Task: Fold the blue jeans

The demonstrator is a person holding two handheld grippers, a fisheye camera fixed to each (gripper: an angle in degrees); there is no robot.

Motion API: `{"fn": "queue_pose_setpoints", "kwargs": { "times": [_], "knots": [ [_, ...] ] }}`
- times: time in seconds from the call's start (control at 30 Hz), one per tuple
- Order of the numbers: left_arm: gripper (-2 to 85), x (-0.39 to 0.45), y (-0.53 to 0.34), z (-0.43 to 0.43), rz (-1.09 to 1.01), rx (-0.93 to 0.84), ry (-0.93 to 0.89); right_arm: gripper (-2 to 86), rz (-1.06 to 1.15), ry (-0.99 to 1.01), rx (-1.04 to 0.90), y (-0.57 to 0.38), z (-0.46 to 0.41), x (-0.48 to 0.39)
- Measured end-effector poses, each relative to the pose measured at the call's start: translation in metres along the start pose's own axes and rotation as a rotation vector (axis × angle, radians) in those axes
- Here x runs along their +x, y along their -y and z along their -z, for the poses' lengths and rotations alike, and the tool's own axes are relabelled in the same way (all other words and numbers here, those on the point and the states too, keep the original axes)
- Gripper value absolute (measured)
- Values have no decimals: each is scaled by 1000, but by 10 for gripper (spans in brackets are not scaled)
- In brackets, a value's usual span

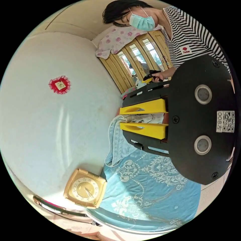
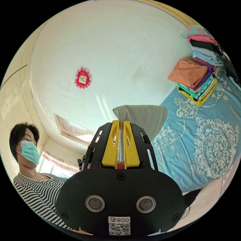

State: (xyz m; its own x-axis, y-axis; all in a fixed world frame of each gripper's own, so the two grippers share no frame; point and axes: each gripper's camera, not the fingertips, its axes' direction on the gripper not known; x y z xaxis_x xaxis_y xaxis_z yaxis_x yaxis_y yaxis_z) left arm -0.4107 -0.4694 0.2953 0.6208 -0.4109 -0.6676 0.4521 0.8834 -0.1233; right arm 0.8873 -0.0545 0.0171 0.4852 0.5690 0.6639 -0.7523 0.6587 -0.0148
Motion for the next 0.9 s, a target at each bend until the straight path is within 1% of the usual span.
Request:
{"fn": "queue_pose_setpoints", "kwargs": {
  "times": [0.03, 0.13, 0.27, 0.47, 0.6, 0.7, 0.73, 0.77, 0.8, 0.83, 0.87, 0.9],
  "knots": [
    [29, -21, -14, 27, 50, 4, 29, 14, -37, -2, -35, -15, -21, 6],
    [31, -63, -44, 82, 123, -1, 82, 15, -47, -27, -162, -44, -81, 8],
    [31, -103, -71, 144, 163, 30, 78, 15, -6, 8, -254, -70, -155, -10],
    [35, -135, -98, 239, 119, 108, 91, 19, 101, 25, -233, -109, -193, -55],
    [46, -171, -129, 295, 151, 140, 135, 21, 69, -17, -194, -152, -195, -57],
    [60, -222, -170, 324, 223, 148, 182, 19, -42, -126, -203, -198, -206, -25],
    [65, -250, -191, 329, 262, 130, 245, 18, -80, -210, -233, -220, -215, -3],
    [67, -282, -217, 330, 325, 80, 325, 16, -116, -343, -286, -244, -227, 25],
    [67, -300, -231, 330, 370, 50, 359, 13, -149, -415, -318, -258, -233, 42],
    [67, -333, -261, 330, 455, -11, 404, 9, -242, -525, -376, -285, -244, 76],
    [63, -362, -293, 332, 543, -43, 410, 7, -281, -601, -427, -313, -254, 102],
    [61, -373, -308, 333, 576, -46, 400, 6, -290, -643, -450, -327, -259, 113]
  ]
}}
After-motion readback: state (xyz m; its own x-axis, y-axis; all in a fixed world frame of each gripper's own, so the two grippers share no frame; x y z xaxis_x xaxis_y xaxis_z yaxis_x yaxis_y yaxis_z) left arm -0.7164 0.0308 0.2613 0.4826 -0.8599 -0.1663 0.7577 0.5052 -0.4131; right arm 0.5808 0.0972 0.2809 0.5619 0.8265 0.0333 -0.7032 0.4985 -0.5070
